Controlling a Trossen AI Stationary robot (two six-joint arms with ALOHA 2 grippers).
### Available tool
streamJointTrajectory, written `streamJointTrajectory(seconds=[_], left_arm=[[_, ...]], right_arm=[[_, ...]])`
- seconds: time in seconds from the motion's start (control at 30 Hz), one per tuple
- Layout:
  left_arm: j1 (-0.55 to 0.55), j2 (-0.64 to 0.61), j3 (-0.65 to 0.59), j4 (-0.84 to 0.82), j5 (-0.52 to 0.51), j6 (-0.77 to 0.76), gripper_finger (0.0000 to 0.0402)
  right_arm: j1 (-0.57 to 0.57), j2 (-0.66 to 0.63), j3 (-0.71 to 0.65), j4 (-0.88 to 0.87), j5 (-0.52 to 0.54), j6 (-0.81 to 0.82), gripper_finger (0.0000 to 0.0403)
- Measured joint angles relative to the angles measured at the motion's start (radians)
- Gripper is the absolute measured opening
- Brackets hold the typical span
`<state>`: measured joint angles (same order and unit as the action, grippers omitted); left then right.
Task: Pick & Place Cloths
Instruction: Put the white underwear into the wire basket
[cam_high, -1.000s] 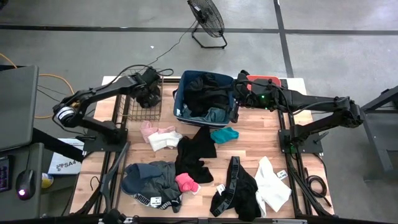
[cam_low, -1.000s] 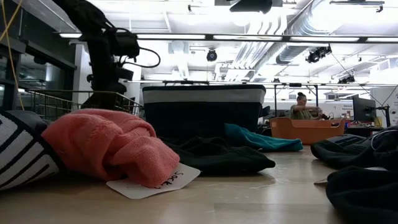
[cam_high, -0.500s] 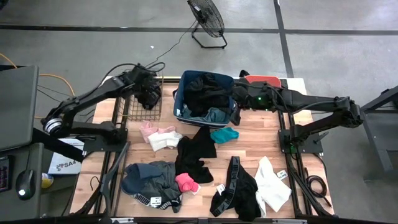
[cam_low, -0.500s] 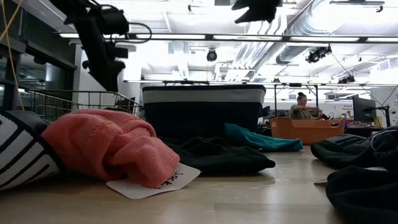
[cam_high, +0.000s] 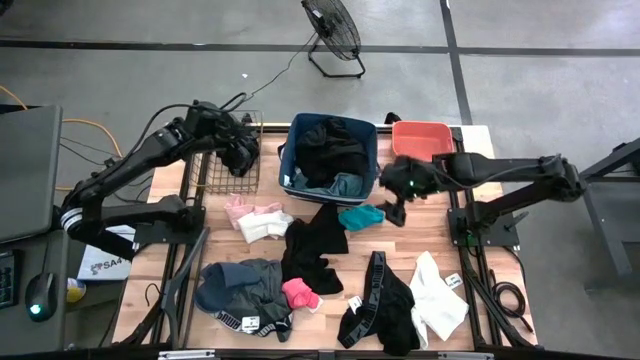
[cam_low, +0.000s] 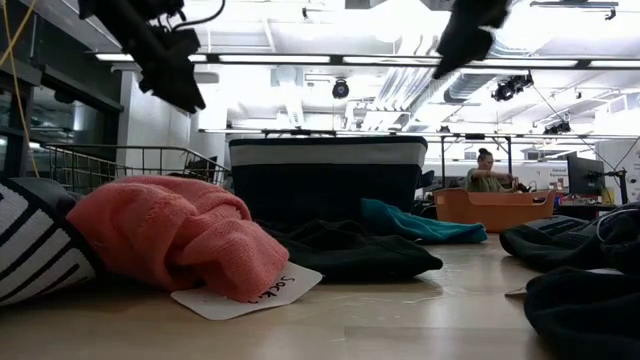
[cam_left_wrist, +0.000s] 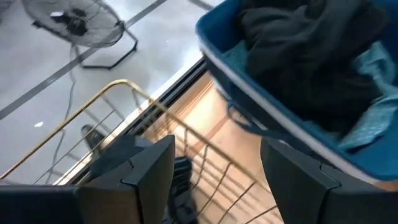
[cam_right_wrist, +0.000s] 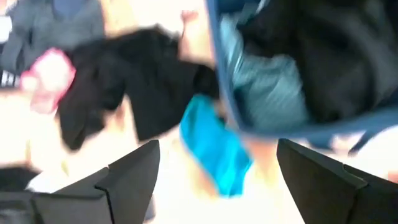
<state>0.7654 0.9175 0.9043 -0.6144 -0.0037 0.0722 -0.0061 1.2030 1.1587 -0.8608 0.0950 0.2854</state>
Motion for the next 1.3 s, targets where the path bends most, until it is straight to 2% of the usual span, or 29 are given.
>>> streamJointTrajectory(seconds=[0.13,0.3,0.57,0.73,0.87,1.13,1.3], left_arm=[[0.000,-0.001,0.000,0.019,0.022,0.000,0.0232],[0.000,0.002,0.000,0.029,0.024,0.002,0.0232],[0.000,0.002,0.000,0.030,0.023,0.002,0.0232],[0.000,0.002,0.000,0.031,0.023,0.002,0.0232],[0.000,0.002,0.000,0.031,0.023,0.002,0.0232],[0.000,0.002,0.000,0.031,0.023,0.001,0.0232],[0.000,0.002,0.000,0.030,0.023,0.001,0.0232]], right_arm=[[0.101,0.000,-0.001,-0.137,0.006,0.162,0.0315],[0.242,-0.001,-0.051,-0.202,0.000,0.419,0.0315],[0.466,-0.001,-0.227,-0.183,-0.032,0.975,0.0315],[0.588,-0.001,-0.342,-0.084,-0.084,1.234,0.0315],[0.649,-0.001,-0.396,-0.002,-0.097,1.372,0.0315],[0.702,0.005,-0.433,-0.010,-0.037,1.566,0.0315],[0.702,0.058,-0.475,-0.004,-0.107,1.631,0.0315]])
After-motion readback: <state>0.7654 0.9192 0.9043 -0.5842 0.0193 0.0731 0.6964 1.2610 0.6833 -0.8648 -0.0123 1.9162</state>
